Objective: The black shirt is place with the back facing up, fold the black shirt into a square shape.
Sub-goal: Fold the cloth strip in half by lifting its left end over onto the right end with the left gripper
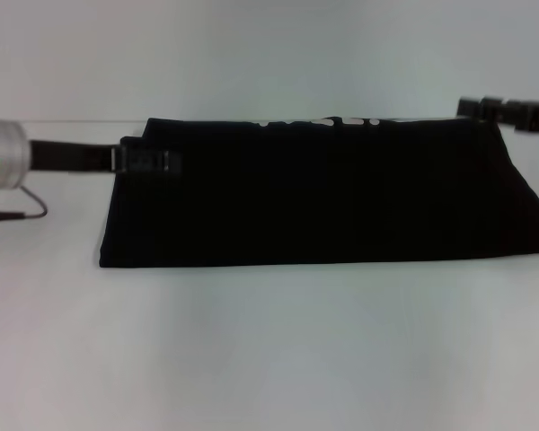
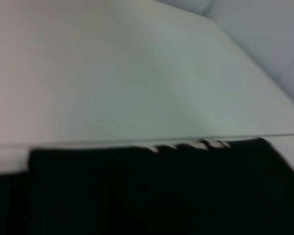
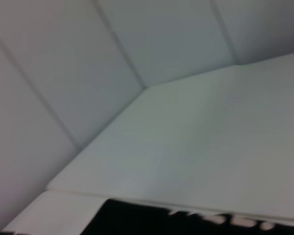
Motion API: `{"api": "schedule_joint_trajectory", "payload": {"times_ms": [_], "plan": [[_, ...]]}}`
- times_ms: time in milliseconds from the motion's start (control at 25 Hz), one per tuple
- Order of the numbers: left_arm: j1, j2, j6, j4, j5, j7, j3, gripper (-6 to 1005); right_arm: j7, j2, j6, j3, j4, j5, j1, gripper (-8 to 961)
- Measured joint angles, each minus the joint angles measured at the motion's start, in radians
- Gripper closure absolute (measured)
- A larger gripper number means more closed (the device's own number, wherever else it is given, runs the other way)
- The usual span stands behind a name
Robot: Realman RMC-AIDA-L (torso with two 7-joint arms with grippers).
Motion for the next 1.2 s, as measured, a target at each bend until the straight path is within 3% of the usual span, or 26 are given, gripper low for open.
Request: {"api": "schedule_joint_trajectory", "payload": {"times_ms": [120,440,680,880,1200], "plan": [[0.012,0.008,0.14,-0.003,0.0,0.006,-0.068,90,-0.064,0.008,-0.063,0.0,0.0,0.003,-0.019,286],[0.021,0.017,0.271,-0.101,0.013,-0.145,-0.114,90,-0.131,0.017,-0.132,-0.033,-0.021,-0.001,-0.018,282],[0.028,0.01,0.23,-0.178,0.019,-0.311,-0.119,91,-0.131,0.01,-0.144,-0.15,-0.051,-0.002,-0.011,174],[0.055,0.003,0.178,-0.186,0.015,-0.39,-0.131,91,-0.149,0.008,-0.197,-0.188,-0.077,-0.002,-0.006,45],[0.071,0.006,0.119,-0.26,0.021,-0.463,-0.203,91,-0.171,0.023,-0.236,-0.184,-0.102,0.004,0.009,39]]}}
